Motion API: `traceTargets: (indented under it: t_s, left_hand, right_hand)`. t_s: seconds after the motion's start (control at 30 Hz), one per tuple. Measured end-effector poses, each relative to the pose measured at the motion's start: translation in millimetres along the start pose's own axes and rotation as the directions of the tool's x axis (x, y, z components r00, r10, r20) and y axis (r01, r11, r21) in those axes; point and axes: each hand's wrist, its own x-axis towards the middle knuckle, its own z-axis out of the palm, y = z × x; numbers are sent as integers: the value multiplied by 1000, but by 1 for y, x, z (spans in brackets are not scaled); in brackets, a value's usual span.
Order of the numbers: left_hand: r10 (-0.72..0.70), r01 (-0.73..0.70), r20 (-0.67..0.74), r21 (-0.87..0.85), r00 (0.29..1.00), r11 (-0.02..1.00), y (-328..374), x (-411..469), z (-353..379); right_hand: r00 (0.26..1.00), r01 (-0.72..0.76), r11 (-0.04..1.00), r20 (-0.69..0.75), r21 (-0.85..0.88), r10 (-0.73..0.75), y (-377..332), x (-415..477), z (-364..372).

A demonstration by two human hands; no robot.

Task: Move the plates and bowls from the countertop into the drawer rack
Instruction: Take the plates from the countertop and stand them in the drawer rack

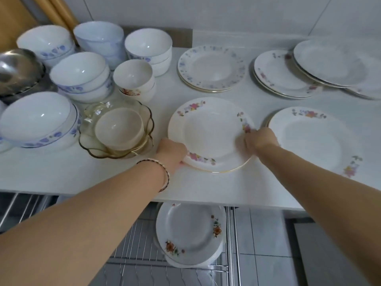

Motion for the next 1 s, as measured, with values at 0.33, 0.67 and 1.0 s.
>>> traceTargets:
  t_s: [0.33, 0.67, 1.0]
  left_hand:
    - [-22, 27, 70, -73, 997, 997, -53, -53, -24]
    - [-221, 171, 396, 158, 891, 972, -157, -177, -69]
    - [-459, 401, 208, 266, 864, 876, -247, -122, -87]
  right_hand:
    - [995, 84, 927, -75, 366, -60, 68, -79, -4]
    - [996, 11, 960, 85, 280, -36, 138, -247, -17]
    - [927, -340, 907, 247, 247, 280, 180, -256, 108]
